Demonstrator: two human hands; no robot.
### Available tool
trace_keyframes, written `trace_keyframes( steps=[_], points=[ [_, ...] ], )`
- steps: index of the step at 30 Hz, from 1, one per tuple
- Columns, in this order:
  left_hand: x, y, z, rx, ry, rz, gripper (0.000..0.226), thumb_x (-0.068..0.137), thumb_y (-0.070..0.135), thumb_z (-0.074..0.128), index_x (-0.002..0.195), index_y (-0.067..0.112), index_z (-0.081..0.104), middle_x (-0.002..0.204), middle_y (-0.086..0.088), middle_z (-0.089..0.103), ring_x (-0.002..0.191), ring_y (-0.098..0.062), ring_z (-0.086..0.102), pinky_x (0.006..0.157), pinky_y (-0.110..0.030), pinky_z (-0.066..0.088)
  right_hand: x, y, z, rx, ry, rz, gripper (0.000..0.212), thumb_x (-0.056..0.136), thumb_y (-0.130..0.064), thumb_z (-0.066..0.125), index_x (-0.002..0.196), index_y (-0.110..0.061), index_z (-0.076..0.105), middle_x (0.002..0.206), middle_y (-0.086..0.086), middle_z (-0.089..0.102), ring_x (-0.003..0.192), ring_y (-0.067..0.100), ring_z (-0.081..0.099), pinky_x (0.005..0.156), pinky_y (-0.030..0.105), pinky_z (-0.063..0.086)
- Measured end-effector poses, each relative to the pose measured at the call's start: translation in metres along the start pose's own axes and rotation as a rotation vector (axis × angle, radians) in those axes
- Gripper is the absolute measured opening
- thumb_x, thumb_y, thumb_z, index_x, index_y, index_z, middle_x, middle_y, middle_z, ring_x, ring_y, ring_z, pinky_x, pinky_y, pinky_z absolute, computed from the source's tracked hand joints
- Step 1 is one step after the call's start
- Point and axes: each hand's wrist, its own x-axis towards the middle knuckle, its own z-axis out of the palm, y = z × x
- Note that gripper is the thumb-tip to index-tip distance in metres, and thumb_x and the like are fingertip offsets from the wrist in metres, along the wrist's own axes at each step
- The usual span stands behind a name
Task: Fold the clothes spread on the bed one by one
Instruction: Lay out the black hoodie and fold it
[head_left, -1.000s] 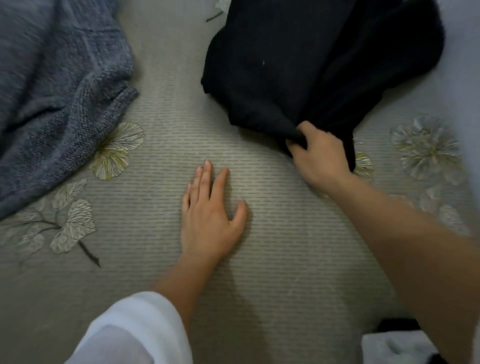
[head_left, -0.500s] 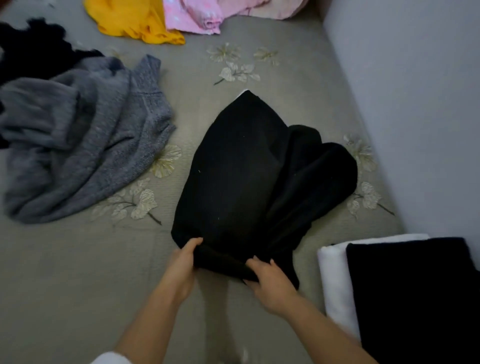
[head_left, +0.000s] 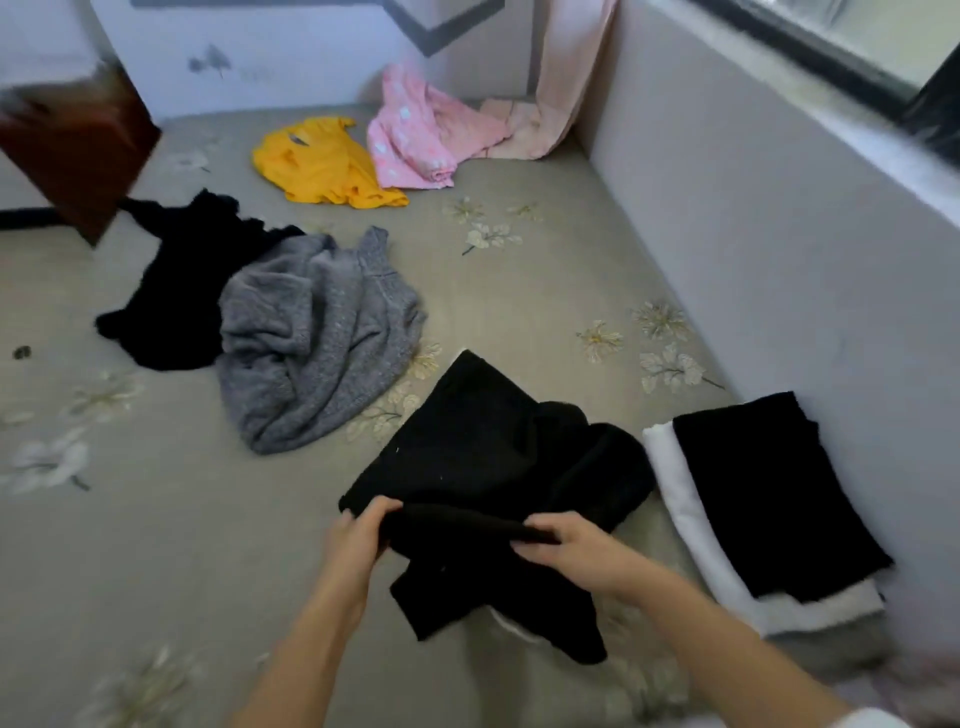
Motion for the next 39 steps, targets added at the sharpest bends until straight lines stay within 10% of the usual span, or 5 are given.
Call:
trace_keyframes(
  steps=[6, 14, 26, 34, 39],
  points=[
    [-0.059, 0.137, -0.016, 0.18, -0.149, 0.409, 0.028, 0.064, 0.05, 0.063, 0.082, 0.031, 0.073, 0.081, 0.003, 0.073, 0.083, -0.017, 0.07, 0.072, -0.034, 0.053, -0.056, -0.132, -0.047, 0.214, 0.161, -0.233, 0.022, 0.096, -0.019, 0.056, 0.11, -0.005, 0.066, 0.102, 0.012, 0.07, 0.093, 0.021, 0.067, 0.085, 0.031, 0.051],
    [-0.087, 0.16, -0.023, 0.531, -0.366, 0.612, 0.046, 0.089, 0.056, 0.05, 0.134, 0.048, 0.045, 0.156, 0.015, 0.02, 0.142, -0.01, 0.022, 0.112, -0.031, 0.023, -0.072, -0.206, -0.074, 0.66, 0.351, -0.26, 0.03, 0.096, -0.028, 0.056, 0.119, -0.011, 0.064, 0.115, 0.011, 0.069, 0.107, 0.026, 0.065, 0.094, 0.039, 0.051],
    [-0.113, 0.099, 0.013, 0.513, -0.37, 0.804, 0.024, 0.1, 0.025, 0.048, 0.078, 0.022, 0.057, 0.061, 0.014, 0.045, 0.057, 0.002, 0.04, 0.057, -0.017, 0.03, -0.052, -0.202, -0.069, 0.902, 0.529, -0.083, 0.029, 0.096, -0.016, 0.054, 0.123, -0.008, 0.049, 0.12, 0.015, 0.055, 0.1, 0.029, 0.057, 0.061, 0.045, 0.052],
    [-0.132, 0.134, 0.031, 0.472, -0.606, 0.751, 0.035, 0.099, 0.004, 0.044, 0.13, 0.013, 0.057, 0.126, -0.007, 0.063, 0.118, -0.022, 0.057, 0.107, -0.045, 0.038, -0.063, -0.178, -0.093, -0.379, 0.486, -0.427, 0.088, 0.065, 0.015, 0.051, 0.141, -0.028, 0.042, 0.152, 0.01, 0.029, 0.14, 0.024, 0.027, 0.104, 0.017, 0.03],
    [-0.136, 0.123, 0.037, 0.555, -0.719, 0.661, 0.032, 0.094, 0.014, 0.052, 0.122, 0.005, 0.062, 0.121, -0.014, 0.064, 0.109, -0.019, 0.06, 0.1, -0.036, 0.041, -0.041, -0.145, -0.076, -0.914, 0.088, -0.258, 0.083, 0.076, 0.0, 0.056, 0.141, -0.046, 0.035, 0.16, 0.001, 0.009, 0.145, 0.026, 0.007, 0.115, 0.053, 0.017]
  ],
)
